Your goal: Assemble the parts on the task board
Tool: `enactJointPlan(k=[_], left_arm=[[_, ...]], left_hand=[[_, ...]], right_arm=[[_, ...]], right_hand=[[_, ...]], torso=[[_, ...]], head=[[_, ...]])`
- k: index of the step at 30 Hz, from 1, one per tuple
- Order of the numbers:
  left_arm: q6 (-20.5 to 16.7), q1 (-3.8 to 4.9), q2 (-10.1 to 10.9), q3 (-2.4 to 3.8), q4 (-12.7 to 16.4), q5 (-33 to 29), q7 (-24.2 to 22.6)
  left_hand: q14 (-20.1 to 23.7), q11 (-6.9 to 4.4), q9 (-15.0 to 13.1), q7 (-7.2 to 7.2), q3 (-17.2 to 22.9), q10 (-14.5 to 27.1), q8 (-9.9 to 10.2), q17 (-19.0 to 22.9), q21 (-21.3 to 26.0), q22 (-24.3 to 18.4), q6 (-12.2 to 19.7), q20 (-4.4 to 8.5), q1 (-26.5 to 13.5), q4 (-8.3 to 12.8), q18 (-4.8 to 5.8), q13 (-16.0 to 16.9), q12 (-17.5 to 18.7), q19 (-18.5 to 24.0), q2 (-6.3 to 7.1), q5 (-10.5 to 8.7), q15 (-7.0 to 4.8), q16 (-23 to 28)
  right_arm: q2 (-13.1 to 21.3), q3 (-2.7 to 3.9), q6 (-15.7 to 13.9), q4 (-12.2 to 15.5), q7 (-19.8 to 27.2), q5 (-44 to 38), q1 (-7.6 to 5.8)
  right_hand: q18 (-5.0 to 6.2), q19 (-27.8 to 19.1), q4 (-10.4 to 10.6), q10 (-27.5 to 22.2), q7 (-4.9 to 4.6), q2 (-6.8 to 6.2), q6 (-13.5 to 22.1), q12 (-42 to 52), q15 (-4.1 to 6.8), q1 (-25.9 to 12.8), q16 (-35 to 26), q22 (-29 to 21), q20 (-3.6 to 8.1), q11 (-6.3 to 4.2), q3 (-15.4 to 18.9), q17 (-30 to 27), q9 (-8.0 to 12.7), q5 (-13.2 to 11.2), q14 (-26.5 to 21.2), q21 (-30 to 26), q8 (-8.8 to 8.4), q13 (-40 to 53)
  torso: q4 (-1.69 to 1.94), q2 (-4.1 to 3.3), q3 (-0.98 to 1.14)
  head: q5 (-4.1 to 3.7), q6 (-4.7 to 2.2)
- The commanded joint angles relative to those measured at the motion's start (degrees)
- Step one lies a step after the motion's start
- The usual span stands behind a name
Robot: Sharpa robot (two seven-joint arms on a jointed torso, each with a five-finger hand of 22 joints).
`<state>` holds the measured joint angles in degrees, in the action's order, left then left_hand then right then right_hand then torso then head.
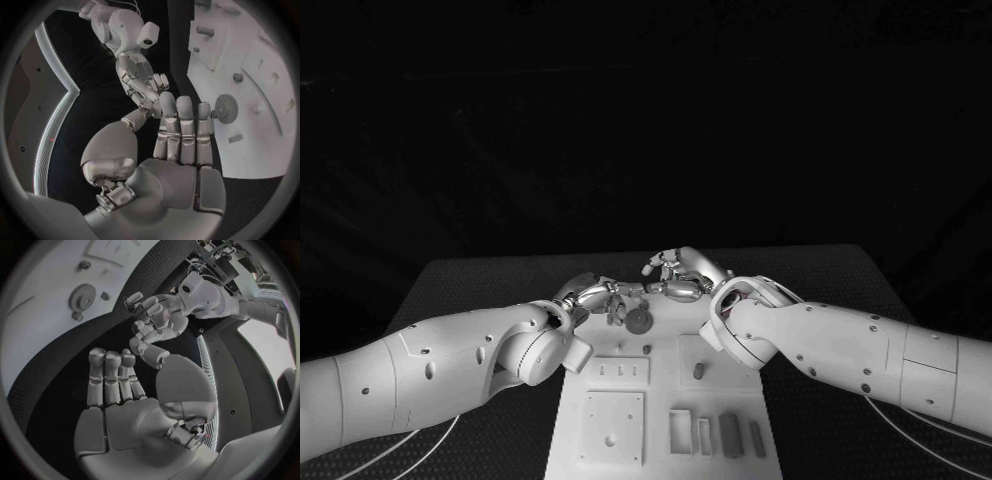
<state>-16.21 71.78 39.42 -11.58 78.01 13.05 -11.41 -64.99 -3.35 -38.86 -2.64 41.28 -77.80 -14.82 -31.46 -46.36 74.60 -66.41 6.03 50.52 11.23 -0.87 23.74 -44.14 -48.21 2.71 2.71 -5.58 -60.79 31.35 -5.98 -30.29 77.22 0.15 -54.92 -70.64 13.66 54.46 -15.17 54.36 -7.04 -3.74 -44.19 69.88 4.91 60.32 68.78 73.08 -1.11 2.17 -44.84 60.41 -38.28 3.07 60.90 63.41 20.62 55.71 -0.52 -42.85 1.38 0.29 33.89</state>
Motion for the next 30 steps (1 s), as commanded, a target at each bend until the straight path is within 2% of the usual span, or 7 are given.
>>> enactJointPlan(k=[1,6,10,17,20,23,30], left_arm=[[1.1,0.01,-0.1,0.03,0.0,1.2,0.0],[0.5,0.01,0.0,0.03,-0.3,2.6,1.4],[2.6,0.03,0.5,0.03,-0.6,7.5,8.2],[12.2,0.07,1.4,0.05,-0.8,19.7,19.1],[16.1,0.08,1.5,0.08,-0.2,26.9,22.1],[16.9,0.16,1.4,0.14,0.2,34.7,23.6],[18.1,0.73,0.7,0.11,0.2,38.7,28.1]], left_hand=[[0.4,-0.28,0.0,0.07,0.0,0.1,0.1,0.0,0.2,0.1,-0.1,4.88,0.8,0.3,0.87,0.0,0.1,0.3,-0.83,0.17,0.11,0.2],[0.4,-0.29,0.0,0.08,0.0,0.1,0.1,0.0,0.2,0.1,-0.1,4.88,0.9,0.3,0.86,0.0,0.1,0.3,-0.97,0.16,0.11,0.2],[0.4,-0.31,-0.1,0.09,-0.1,0.0,0.1,0.0,0.2,0.2,-0.1,4.89,1.0,0.3,0.86,0.1,0.1,0.3,-1.21,0.15,0.09,0.1],[0.4,-0.33,-0.1,0.11,-0.2,0.1,0.1,0.0,0.1,0.3,0.0,4.94,1.1,0.5,0.84,0.1,0.0,0.2,-1.47,0.13,0.05,0.1],[0.4,-0.34,-0.2,0.13,-0.2,0.0,0.1,0.0,0.0,0.3,-0.1,4.97,1.3,0.8,0.81,0.2,0.0,0.2,-1.42,0.17,0.03,0.0],[-0.3,-0.50,-0.3,0.24,-0.4,-0.8,0.0,-0.2,-0.3,0.5,-0.2,5.15,1.5,1.0,0.69,0.4,-0.5,-0.4,-1.67,0.16,-0.25,-0.5],[-1.3,-0.85,-0.6,0.61,-0.9,-2.0,-0.5,-0.6,-0.7,0.6,-0.9,5.58,1.2,0.8,0.50,0.8,-1.3,-1.4,-1.74,0.19,-0.80,-1.5]], right_arm=[[0.5,0.01,0.3,0.3,1.0,0.3,0.00],[2.1,0.13,-0.1,0.2,1.8,1.0,0.00],[3.5,0.58,-0.7,-1.3,2.5,1.6,-0.02],[5.6,1.45,-1.3,-4.8,3.1,1.7,-0.06],[6.1,2.98,-0.7,-5.0,2.9,2.6,-0.07],[6.6,3.70,-0.4,-4.7,2.5,2.7,-0.14],[6.5,3.77,0.6,-6.0,2.0,3.9,-1.43]], right_hand=[[1.34,0.2,-0.3,-3.2,1.00,-0.43,-12.6,0.1,0.50,0.3,0.3,0.1,0.15,-2.01,-0.1,-0.1,-0.1,-0.3,0.1,0.2,0.37,-0.1],[1.34,0.1,-0.5,-3.3,0.96,-0.69,-12.4,0.0,0.48,0.1,0.2,0.0,0.16,-1.99,-0.2,-0.1,-0.1,-0.3,0.0,0.2,0.28,-0.1],[1.34,-0.3,-0.4,-3.9,0.60,-1.77,-11.6,-0.6,0.12,-0.5,-0.4,-0.1,-0.11,-1.61,-0.3,-0.5,0.0,0.0,-0.5,-0.3,-0.51,-0.3],[1.34,-0.6,-0.3,-4.1,0.45,-3.01,-11.4,-0.8,-0.13,-0.8,-0.7,-0.2,-0.38,-1.42,-0.1,-0.7,0.0,0.3,-0.7,-0.6,-0.95,-0.4],[1.34,-0.6,-0.2,-4.2,0.40,-3.24,-11.4,-0.9,-0.19,-0.7,-0.8,-0.3,-0.45,-1.37,-0.2,-0.8,0.1,0.4,-0.8,-0.7,-1.10,-0.4],[1.34,-1.0,-0.2,-4.5,0.29,-3.41,-11.2,-1.1,-0.35,-0.7,-1.1,-0.3,-0.64,-1.24,-0.3,-0.9,0.1,0.5,-1.1,-1.1,-1.39,-0.5],[1.34,-4.1,0.2,-6.6,-0.58,-4.05,-9.7,-4.9,-1.82,-1.2,-5.9,-2.4,-2.45,-0.22,-0.8,-3.8,0.4,0.6,-3.8,-5.6,-3.02,-3.2]], torso=[[-0.04,0.01,0.06],[0.05,0.03,0.03],[0.02,0.05,0.01],[-0.05,0.00,0.13],[-0.02,0.00,0.13],[-0.01,-0.02,0.16],[-0.19,0.08,0.17]], head=[[0.01,0.00],[0.16,0.00],[0.36,0.12],[0.54,0.62],[0.72,0.92],[0.79,1.13],[1.07,1.74]])
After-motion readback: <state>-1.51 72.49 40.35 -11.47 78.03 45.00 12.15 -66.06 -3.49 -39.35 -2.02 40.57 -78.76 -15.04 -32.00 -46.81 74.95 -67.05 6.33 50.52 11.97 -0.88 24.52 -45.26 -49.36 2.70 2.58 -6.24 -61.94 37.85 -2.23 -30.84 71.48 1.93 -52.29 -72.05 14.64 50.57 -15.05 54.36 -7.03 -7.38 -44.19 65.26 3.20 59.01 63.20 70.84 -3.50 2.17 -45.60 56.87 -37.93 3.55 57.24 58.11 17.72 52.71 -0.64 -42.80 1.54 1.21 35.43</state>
